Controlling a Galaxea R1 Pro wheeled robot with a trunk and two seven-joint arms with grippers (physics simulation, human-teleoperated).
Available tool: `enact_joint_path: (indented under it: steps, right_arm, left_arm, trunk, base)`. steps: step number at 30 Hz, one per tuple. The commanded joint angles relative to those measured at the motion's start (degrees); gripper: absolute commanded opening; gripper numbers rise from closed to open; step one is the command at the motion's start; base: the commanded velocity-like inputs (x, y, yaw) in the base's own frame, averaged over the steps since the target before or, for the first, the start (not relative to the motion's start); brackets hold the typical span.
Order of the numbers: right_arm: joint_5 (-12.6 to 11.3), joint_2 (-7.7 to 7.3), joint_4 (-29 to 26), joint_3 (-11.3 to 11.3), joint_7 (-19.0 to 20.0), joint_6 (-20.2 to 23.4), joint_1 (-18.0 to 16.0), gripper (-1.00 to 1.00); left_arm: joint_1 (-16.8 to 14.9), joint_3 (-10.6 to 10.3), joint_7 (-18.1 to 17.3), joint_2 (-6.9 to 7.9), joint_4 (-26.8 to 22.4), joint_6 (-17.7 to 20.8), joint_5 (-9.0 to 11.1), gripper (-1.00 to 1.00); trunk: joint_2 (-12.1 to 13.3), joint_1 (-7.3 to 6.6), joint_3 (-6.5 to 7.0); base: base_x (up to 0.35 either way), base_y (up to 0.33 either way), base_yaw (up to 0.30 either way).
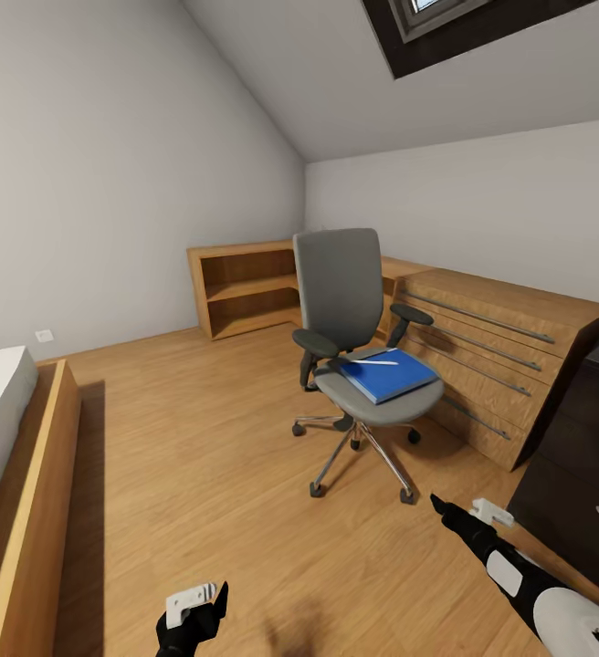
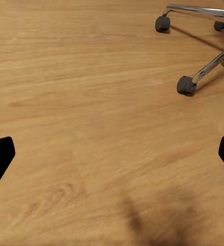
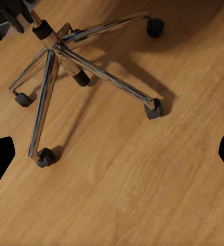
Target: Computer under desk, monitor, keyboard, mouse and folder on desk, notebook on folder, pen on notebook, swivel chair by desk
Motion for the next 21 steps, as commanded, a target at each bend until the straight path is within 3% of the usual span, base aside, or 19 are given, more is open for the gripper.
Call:
enact_joint_path:
  steps: [1,7,15,21]
  right_arm:
    - [0.4,0.03,0.6,-0.5,0.4,-1.0,0.0,1.0]
    - [2.0,0.22,3.9,-0.5,0.3,-4.9,0.0,1.0]
    - [2.3,1.51,6.8,-0.6,-0.2,-6.9,0.2,1.0]
    - [2.3,3.0,7.5,-0.6,-3.2,-11.1,1.5,1.0]
  left_arm:
    - [0.0,-0.1,-0.3,0.02,0.1,-0.2,0.6,1.0]
    - [0.0,0.0,-0.1,0.07,0.1,-0.1,0.6,1.0]
    - [0.0,0.2,0.2,0.12,0.2,0.2,0.7,1.0]
    - [0.0,0.2,0.2,0.14,0.1,0.3,0.6,1.0]
  trunk:
    - [0.0,-0.01,-0.05]
    - [0.0,-0.01,-0.05]
    - [3.2,-1.77,1.39]
    - [5.6,-3.09,2.66]
  base:
    - [0.0,0.0,0.0]
    - [0.0,0.0,0.0]
    - [0.0,0.0,-0.001]
    - [0.0,0.0,-0.071]
